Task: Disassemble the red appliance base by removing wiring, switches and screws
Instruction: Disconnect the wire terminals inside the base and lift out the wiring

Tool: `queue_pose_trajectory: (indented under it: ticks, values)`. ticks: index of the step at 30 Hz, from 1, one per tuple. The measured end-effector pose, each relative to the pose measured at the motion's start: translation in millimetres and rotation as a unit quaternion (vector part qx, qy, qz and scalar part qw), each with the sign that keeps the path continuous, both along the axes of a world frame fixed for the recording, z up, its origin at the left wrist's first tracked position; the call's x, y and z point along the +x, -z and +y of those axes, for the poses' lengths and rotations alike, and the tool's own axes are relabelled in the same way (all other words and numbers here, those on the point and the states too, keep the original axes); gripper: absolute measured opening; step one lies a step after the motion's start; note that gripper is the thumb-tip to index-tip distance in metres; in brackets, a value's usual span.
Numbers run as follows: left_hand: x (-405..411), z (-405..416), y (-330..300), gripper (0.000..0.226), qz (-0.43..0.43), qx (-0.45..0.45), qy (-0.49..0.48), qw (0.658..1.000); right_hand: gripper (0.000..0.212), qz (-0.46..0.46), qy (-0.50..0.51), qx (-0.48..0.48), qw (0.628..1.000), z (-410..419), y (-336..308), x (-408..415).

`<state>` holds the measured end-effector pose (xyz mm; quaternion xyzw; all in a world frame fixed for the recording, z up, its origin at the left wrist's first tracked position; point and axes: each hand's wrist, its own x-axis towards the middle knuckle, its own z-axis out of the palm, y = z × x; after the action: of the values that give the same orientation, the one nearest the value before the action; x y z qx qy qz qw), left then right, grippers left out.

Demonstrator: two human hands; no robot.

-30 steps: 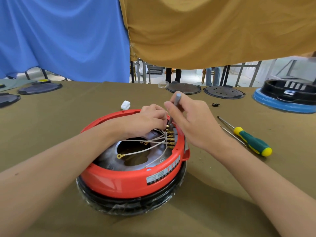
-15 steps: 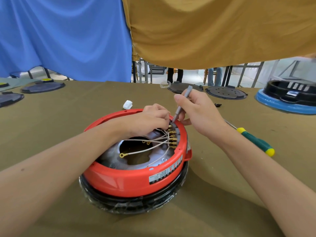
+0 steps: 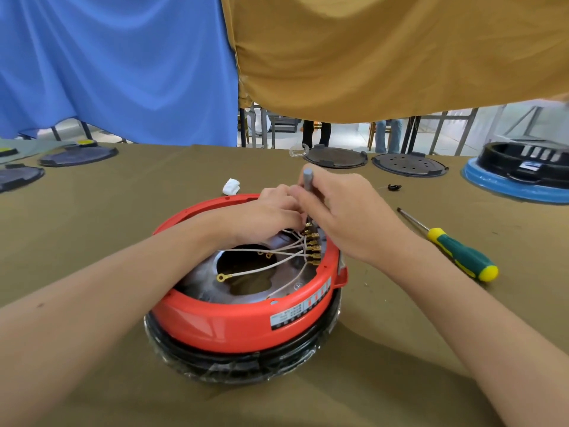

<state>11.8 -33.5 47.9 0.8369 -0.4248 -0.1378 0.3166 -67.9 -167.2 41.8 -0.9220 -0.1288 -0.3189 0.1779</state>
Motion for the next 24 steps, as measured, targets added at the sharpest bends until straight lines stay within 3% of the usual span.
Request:
queue_pose_trajectory:
  ticks: [5, 9, 12, 14, 17, 21, 24]
  values:
    - [2.8, 1.3, 3.2, 0.020, 0.040, -0.005, -0.013, 0.999, 0.030, 0.051, 0.027, 0.186, 0.981, -5.9, -3.1, 8.6]
    - [5.8, 1.2, 3.8, 0.020, 0.055, -0.010, -0.011, 0.998, 0.026, 0.104, 0.006, 0.349, 0.931, -15.1, 0.1, 12.3]
    - [9.1, 1.9, 4.7, 0.014, 0.005, 0.031, 0.010, 0.999, 0.026, 0.131, 0.010, 0.422, 0.897, -20.2, 5.7, 14.3]
    - [10.4, 3.3, 5.7, 0.017, 0.030, 0.015, 0.006, 0.999, 0.026, 0.135, 0.006, 0.458, 0.879, -21.5, 9.0, 13.5]
    - [4.9, 4.9, 4.1, 0.022, 0.077, -0.015, -0.009, 0.997, 0.027, 0.096, 0.006, 0.427, 0.899, -16.7, 9.6, 8.6]
    - [0.7, 3.3, 0.8, 0.024, 0.045, -0.019, -0.009, 0.999, 0.027, -0.004, 0.000, 0.200, 0.980, -6.9, 8.3, -0.6]
    - [0.8, 3.0, 0.5, 0.013, 0.018, 0.006, 0.005, 1.000, 0.027, -0.032, -0.002, 0.098, 0.995, -3.4, 10.2, -0.6]
